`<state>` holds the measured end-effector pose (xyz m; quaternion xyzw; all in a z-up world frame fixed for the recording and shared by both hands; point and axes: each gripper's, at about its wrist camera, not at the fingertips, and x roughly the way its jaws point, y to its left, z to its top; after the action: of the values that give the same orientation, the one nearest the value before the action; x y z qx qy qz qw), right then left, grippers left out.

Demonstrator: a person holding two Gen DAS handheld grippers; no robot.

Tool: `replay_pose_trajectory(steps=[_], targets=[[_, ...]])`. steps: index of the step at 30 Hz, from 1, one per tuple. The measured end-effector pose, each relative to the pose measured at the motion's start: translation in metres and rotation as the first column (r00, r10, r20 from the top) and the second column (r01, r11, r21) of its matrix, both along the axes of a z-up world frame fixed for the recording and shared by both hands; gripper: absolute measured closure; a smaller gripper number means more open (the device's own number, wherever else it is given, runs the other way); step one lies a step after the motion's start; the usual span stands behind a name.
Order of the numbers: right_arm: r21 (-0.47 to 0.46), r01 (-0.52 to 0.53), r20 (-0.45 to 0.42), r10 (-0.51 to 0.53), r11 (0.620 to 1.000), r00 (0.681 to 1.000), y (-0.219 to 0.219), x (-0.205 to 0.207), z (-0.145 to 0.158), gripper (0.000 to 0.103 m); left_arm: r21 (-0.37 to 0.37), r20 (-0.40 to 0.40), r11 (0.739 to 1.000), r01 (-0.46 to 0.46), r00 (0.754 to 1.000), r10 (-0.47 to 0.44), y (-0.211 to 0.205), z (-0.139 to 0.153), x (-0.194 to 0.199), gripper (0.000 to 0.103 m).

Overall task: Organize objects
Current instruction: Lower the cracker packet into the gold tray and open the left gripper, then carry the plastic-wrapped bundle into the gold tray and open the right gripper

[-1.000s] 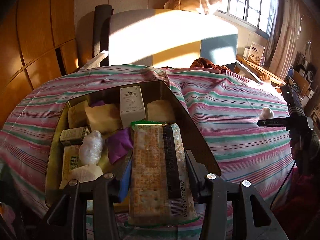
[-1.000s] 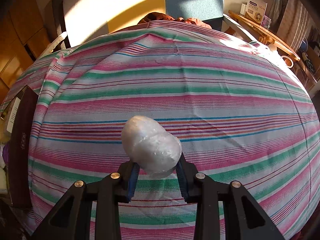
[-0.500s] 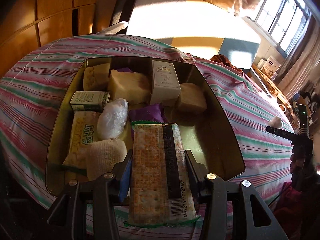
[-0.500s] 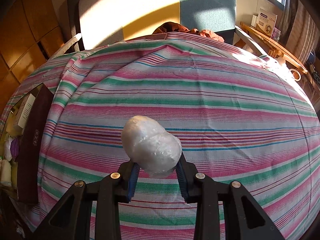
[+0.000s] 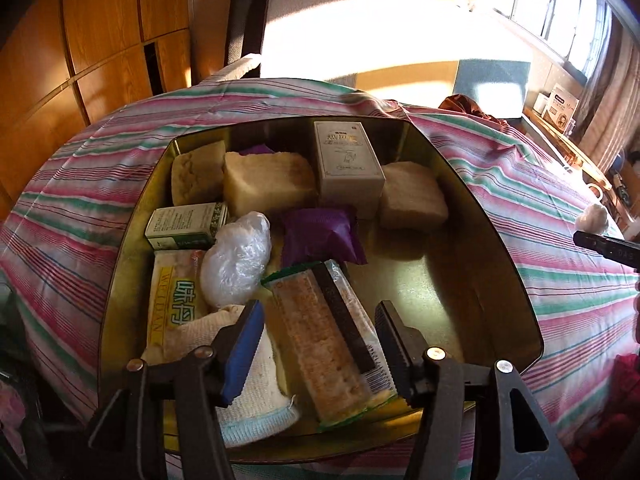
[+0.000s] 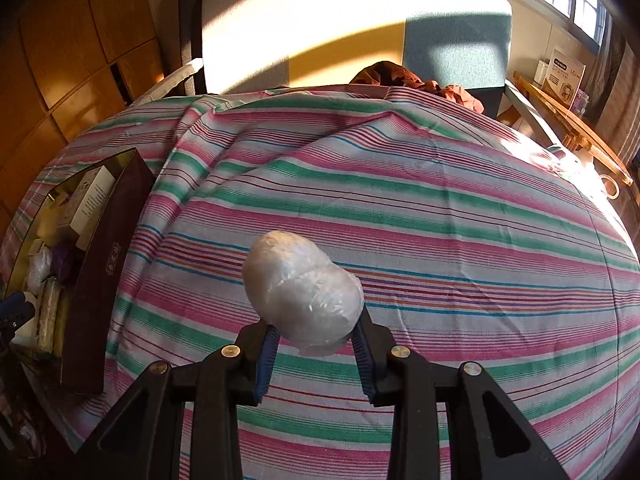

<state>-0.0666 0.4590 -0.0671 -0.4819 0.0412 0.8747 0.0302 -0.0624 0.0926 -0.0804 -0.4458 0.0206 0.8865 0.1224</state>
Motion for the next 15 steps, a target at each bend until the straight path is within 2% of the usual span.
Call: replay_pose_trajectory(steps=[4, 9, 15], targets=[[-0.016, -0.112, -0.045, 0.111, 0.994, 0.993, -0.055, 0.003, 0.02, 0.069, 0.022, -0.057, 1.0, -0.012, 0.998, 0.014, -0.01, 0.017, 0.008, 0.044], [-0.022, -0.272, -0.08, 0.27, 0.962, 0.96, -0.134, 0.004, 0.038, 0.069, 0.047, -0.12, 0.998, -0.033, 0.992, 0.039, -0.025, 0.039, 0.019, 0.044], [-0.021, -0.386, -0.029, 0.385, 0.922, 0.922, -0.208, -0.003, 0.029, 0.069, 0.062, -0.145, 0.996, -0.058, 0.987, 0.066, -0.047, 0.049, 0.03, 0.042]])
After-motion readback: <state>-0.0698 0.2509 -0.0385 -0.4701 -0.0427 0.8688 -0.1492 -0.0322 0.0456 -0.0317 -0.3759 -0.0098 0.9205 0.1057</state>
